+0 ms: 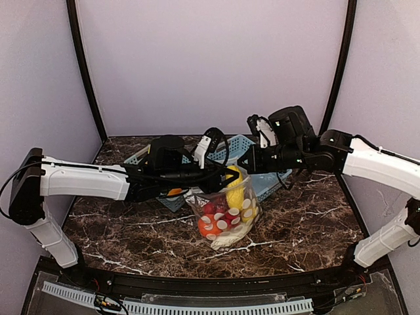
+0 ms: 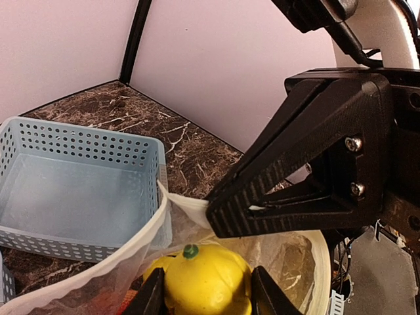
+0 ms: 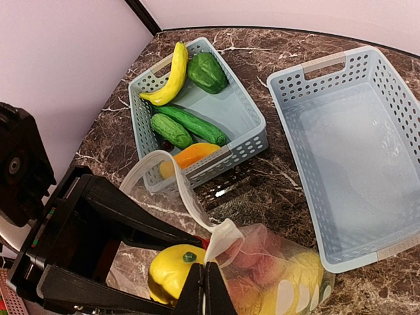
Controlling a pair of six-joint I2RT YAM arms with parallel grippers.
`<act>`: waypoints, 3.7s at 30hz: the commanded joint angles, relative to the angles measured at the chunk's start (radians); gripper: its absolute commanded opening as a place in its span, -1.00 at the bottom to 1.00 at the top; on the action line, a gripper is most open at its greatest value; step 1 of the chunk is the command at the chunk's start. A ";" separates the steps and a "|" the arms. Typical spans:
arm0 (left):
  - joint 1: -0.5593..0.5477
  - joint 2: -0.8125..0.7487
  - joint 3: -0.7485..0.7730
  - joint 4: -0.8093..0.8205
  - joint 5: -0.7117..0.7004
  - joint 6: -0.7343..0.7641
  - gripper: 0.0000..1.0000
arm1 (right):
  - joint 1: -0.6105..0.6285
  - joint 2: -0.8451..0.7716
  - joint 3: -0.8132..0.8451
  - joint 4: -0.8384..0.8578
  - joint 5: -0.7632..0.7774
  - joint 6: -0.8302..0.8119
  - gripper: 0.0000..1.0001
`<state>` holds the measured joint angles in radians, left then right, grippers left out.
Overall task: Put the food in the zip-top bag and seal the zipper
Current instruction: Place the fake fruit in the zipper food storage bag, then pick up the fake fruit from the bin.
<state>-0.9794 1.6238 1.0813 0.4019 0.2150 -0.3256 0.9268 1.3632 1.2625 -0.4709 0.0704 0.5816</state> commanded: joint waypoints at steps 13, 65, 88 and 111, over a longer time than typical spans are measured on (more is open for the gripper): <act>-0.004 -0.042 0.030 -0.093 -0.025 0.048 0.22 | -0.005 -0.032 -0.006 0.056 0.005 0.009 -1.00; 0.502 0.044 0.192 -0.773 0.209 0.225 0.17 | -0.005 -0.060 0.002 0.040 0.003 -0.002 -1.00; 0.521 0.213 0.166 -0.816 0.193 0.260 0.04 | -0.005 -0.045 0.018 0.041 -0.006 -0.005 -1.00; 0.447 0.288 0.170 -0.802 0.144 0.250 0.06 | -0.005 -0.042 0.019 0.046 -0.007 -0.003 -1.00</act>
<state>-0.5152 1.8889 1.2667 -0.3840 0.3855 -0.0822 0.9268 1.3247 1.2564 -0.4717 0.0666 0.5819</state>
